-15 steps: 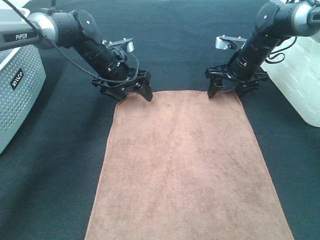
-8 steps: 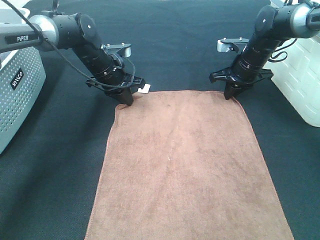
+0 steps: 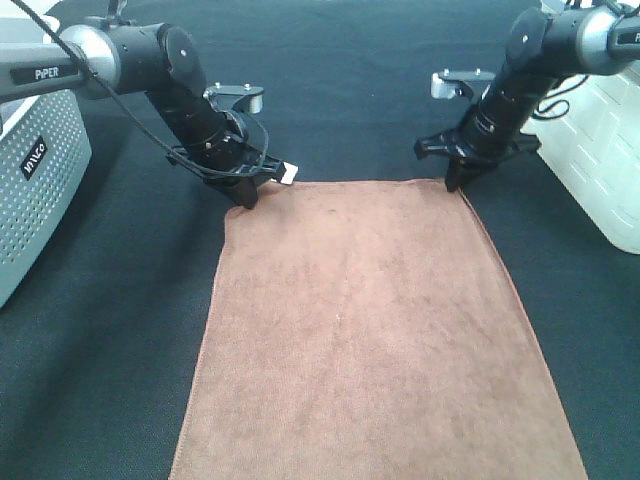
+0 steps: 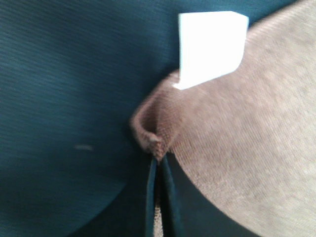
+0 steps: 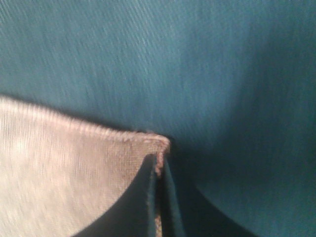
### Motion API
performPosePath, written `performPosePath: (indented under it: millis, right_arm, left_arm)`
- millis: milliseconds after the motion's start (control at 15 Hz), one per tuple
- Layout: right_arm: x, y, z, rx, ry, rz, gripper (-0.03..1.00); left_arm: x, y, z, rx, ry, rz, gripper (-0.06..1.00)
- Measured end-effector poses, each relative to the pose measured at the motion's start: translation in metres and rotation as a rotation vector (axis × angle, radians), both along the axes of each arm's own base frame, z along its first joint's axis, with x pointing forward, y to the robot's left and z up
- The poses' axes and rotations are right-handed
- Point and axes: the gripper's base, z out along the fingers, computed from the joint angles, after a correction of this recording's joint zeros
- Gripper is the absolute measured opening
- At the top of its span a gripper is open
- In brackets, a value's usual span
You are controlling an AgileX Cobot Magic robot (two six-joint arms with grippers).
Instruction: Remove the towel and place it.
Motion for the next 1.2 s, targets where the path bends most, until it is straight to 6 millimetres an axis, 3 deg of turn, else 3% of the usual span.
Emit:
performPosePath:
  millis: [533, 867, 1200]
  right_arm:
    - [0.039, 0.007, 0.07, 0.076, -0.319, -0.025, 0.0]
    - [0.051, 0.007, 0.085, 0.091, -0.48, -0.046, 0.0]
    - [0.058, 0.007, 0.092, 0.108, -0.577, -0.066, 0.0]
  left_arm:
    - [0.036, -0.004, 0.075, -0.018, -0.365, 0.003, 0.0]
    - [0.052, -0.006, 0.092, -0.071, -0.6, 0.043, 0.0]
    - [0.056, -0.004, 0.098, -0.065, -0.684, 0.047, 0.0]
